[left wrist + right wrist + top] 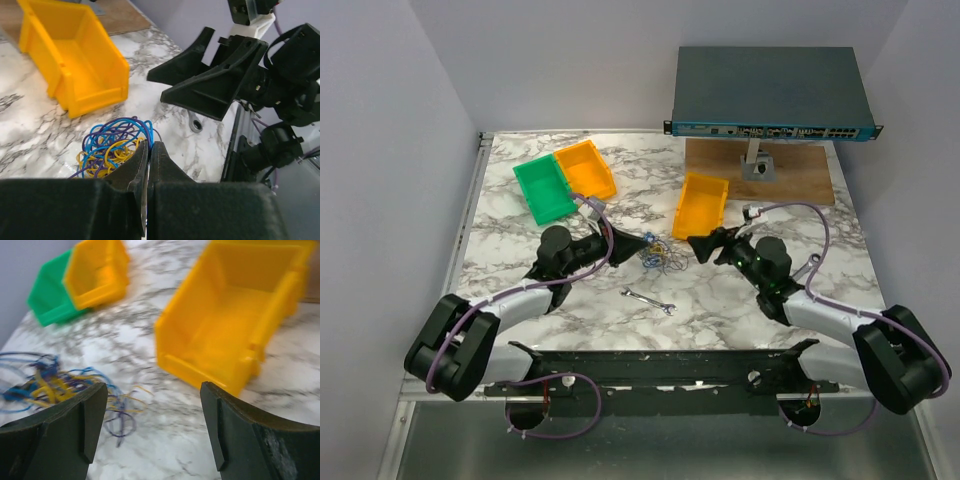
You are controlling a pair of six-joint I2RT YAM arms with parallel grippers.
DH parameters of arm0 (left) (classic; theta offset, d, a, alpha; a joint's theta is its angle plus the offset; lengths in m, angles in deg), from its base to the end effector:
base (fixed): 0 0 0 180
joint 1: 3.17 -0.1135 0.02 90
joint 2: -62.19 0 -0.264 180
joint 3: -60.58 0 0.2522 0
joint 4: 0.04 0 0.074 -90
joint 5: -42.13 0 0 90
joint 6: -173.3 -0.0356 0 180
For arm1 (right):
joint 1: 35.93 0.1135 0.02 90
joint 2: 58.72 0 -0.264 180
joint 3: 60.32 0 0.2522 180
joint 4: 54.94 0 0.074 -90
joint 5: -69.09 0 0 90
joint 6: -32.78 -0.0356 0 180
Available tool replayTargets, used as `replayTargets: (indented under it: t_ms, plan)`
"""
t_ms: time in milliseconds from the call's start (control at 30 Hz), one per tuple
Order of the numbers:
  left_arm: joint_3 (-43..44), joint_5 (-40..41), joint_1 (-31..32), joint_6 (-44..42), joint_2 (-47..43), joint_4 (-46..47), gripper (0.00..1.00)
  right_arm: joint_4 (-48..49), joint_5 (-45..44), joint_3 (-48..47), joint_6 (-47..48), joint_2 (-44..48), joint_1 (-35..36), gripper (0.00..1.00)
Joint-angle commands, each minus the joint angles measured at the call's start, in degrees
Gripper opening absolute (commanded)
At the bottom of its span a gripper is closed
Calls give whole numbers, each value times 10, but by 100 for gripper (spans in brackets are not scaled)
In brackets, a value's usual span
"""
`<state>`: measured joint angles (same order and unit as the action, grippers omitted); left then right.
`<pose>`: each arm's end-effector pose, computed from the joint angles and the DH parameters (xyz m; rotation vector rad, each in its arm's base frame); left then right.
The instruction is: Untangle the cables
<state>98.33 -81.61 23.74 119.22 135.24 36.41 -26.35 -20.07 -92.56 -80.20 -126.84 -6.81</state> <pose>0.2162 -0.1319 0.2224 0.3761 1.6709 -1.2935 0.2048 0.1147 0.1968 -0.1048 1.7433 0.6866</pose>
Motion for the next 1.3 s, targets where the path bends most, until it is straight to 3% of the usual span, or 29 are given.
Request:
replayTargets:
  t_ms: [0,133,333,467,500,533,567,767,967,1100,1267]
  plan:
    - [11,-81,4,15,13,103,0,130,258,-5,15,-39,1,82]
    - [17,-97,4,21,21,106,0,201,379,-27,-33,-111,0,80]
    - [22,-108,4,17,22,105,0,199,412,-53,-47,-151,8,66]
    - [30,-107,6,14,28,92,0,175,411,-64,-40,-154,13,37]
    - [32,-104,6,15,29,81,0,171,410,-68,-41,-155,13,26]
    - [35,-102,6,12,28,74,0,164,408,-71,-39,-156,13,8]
    - [35,-97,6,8,26,67,0,151,394,-72,-36,-153,14,1]
    - [37,-33,5,-24,-5,-19,0,85,229,-58,-19,-104,14,1]
    - [34,176,-3,-46,-60,-183,0,40,-24,-11,-42,-16,13,1]
    - [20,231,-28,-25,-77,-205,0,27,-174,33,-72,53,13,1]
    - [31,310,-34,-8,-91,-272,0,26,-263,69,-95,121,13,1]
